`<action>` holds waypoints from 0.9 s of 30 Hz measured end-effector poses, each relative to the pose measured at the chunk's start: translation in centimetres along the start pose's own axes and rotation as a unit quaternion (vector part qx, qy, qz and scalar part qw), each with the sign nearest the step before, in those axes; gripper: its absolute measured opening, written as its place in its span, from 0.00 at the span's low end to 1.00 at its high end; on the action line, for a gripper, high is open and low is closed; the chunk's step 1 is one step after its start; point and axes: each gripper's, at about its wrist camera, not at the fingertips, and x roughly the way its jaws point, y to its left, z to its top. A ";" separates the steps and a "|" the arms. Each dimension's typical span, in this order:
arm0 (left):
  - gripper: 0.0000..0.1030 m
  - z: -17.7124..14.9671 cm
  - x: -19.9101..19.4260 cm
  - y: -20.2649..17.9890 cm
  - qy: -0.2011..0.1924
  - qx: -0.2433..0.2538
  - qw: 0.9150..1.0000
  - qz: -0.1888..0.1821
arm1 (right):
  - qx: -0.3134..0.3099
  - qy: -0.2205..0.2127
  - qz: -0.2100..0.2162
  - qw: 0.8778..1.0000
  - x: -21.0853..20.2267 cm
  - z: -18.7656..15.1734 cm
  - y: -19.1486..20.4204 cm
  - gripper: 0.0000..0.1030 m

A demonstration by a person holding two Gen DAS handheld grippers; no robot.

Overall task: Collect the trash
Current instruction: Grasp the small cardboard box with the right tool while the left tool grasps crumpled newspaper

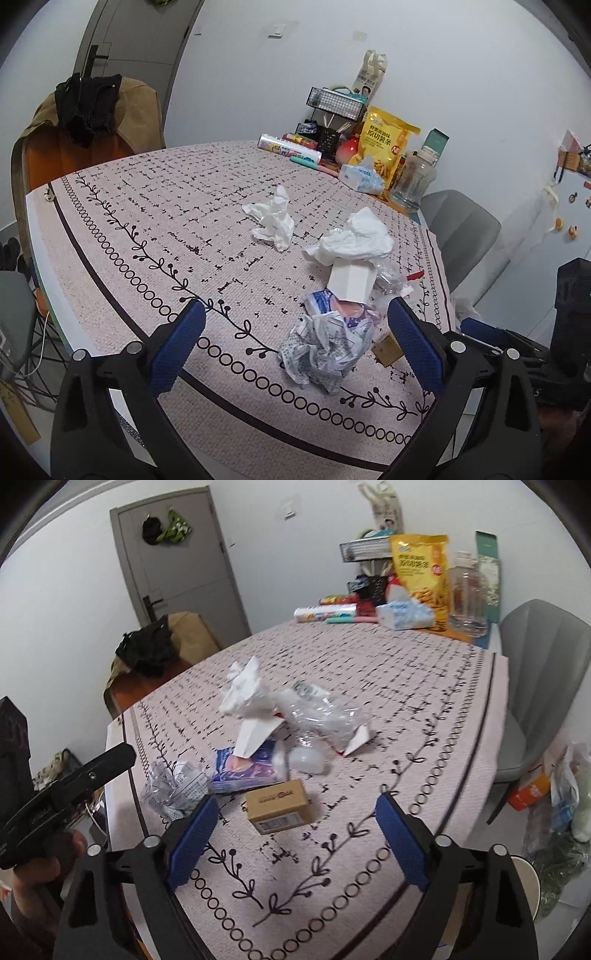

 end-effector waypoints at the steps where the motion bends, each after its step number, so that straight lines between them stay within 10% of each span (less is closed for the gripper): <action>1: 0.93 0.0 0.2 0.1 0.003 -0.001 1.000 0.000 | -0.001 0.006 0.003 1.000 0.4 0.1 0.2 0.79; 7: 0.88 -0.4 0.8 0.1 0.019 0.004 1.000 -0.005 | -0.006 0.038 0.016 0.999 3.4 0.2 0.7 0.75; 10: 0.88 -0.6 1.1 0.0 0.028 0.004 1.000 -0.007 | -0.009 0.064 0.023 0.998 4.9 0.1 0.7 0.47; 27: 0.88 -2.1 2.9 -3.7 0.056 0.046 0.997 -0.023 | 0.034 0.030 -0.001 0.999 -0.3 -1.6 -3.1 0.47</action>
